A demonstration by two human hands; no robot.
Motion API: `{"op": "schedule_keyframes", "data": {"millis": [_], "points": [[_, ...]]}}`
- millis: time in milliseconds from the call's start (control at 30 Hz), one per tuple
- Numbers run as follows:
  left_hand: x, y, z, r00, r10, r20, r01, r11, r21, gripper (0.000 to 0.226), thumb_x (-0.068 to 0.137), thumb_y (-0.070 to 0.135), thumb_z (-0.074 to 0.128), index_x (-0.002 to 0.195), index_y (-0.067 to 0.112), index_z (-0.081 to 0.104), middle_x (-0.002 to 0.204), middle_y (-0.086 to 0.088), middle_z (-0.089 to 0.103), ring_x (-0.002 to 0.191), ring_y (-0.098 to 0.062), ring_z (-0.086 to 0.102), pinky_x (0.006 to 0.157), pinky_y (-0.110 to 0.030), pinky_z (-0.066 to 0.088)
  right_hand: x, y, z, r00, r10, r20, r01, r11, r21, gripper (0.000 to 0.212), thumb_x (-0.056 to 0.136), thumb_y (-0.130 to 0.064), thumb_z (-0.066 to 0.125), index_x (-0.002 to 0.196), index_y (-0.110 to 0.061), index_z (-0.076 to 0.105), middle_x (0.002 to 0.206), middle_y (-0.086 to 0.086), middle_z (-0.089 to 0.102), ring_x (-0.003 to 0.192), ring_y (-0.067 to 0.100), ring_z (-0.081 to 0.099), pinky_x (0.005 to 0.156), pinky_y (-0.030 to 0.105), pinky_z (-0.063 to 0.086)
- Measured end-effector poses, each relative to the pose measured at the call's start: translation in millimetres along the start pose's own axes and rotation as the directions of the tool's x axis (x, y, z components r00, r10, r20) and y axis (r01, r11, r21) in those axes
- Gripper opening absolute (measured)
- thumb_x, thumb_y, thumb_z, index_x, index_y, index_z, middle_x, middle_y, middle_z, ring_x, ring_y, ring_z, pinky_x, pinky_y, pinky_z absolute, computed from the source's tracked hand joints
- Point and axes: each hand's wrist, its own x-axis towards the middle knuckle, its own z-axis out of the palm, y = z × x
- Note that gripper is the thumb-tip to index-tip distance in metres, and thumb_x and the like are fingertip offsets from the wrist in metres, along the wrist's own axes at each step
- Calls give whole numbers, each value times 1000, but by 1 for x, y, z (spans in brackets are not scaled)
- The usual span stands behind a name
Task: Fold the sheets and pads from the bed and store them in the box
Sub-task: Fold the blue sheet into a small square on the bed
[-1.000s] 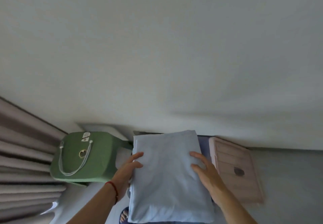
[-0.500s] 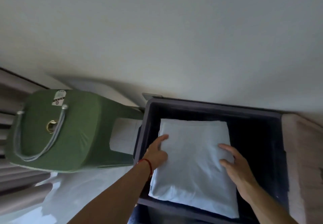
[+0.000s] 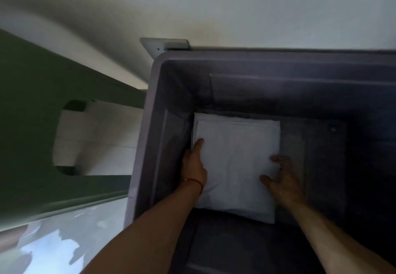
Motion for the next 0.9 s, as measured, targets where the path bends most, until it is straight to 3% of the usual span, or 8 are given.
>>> {"op": "schedule_keyframes", "data": {"millis": [67, 167, 233, 300, 500, 700, 767, 900], "points": [[4, -9, 11, 991, 88, -106, -60, 967, 248, 62, 100, 46, 55, 155, 23, 37, 158, -10, 39, 139, -31, 44, 120, -45, 33, -3, 7, 3, 996, -51, 77, 67, 971, -228, 92, 83, -6, 80, 153, -34, 27, 158, 18, 26, 143, 36, 35, 109, 33, 35], [0, -14, 23, 937, 350, -21, -288, 803, 521, 78, 90, 21, 61, 159, 9, 28, 164, -26, 12, 150, -45, 23, 120, -57, 22, -8, -2, 10, 959, -107, 262, 259, 707, -658, 125, 85, -41, 79, 155, -45, -24, 160, 5, -43, 154, 34, -21, 124, 57, 9], [17, -25, 24, 936, 312, 165, -344, 697, 629, 102, 91, 24, 64, 160, 12, -10, 157, -22, -30, 152, -43, -14, 124, -53, -2, 2, -12, 14, 931, -124, 343, 351, 565, -747, 133, 81, -53, 78, 149, -46, -35, 151, 3, -55, 148, 35, -38, 121, 64, -1], [32, -31, 22, 947, 183, 264, -317, 675, 667, 107, 95, 20, 59, 153, 17, -31, 147, -13, -47, 148, -37, -32, 122, -47, -15, 17, -16, 18, 926, -98, 364, 360, 516, -777, 140, 76, -59, 80, 148, -42, -39, 150, 5, -57, 145, 37, -42, 120, 66, -2], [42, -32, 46, 966, 161, 203, -259, 555, 790, 69, 106, 11, 19, 148, 15, -36, 148, -16, -44, 151, -36, -26, 122, -50, -17, 32, -7, 38, 949, -56, 312, 301, 462, -834, 141, 76, -62, 78, 149, -37, -40, 150, 11, -55, 144, 41, -42, 117, 72, 8], [-1, 18, 0, 943, 91, 320, -317, 537, 782, 72, 106, 17, 40, 162, 13, -5, 167, -23, -11, 155, -40, -1, 124, -56, 11, -9, -54, 15, 949, 32, 312, 230, 607, -761, 110, 96, -49, 65, 157, -36, -26, 162, 9, -40, 153, 40, -25, 120, 70, 6], [-43, 55, -35, 940, 114, 322, -325, 582, 745, 84, 96, 24, 58, 162, 16, 6, 167, -19, 4, 153, -37, 14, 117, -53, 26, -50, -79, -6, 972, -40, 232, 199, 668, -717, 93, 101, -46, 57, 162, -31, -11, 169, 10, -22, 156, 39, -6, 121, 64, 16], [-143, 145, -119, 920, 338, 198, -392, 768, 507, 58, 87, 12, 53, 144, 17, 43, 148, -7, 39, 136, -31, 39, 105, -45, 43, -154, -139, -70, 988, -152, 6, 131, 832, -539, 62, 98, -36, 59, 153, -21, 36, 152, 8, 43, 135, 29, 48, 107, 45, 45]]}}
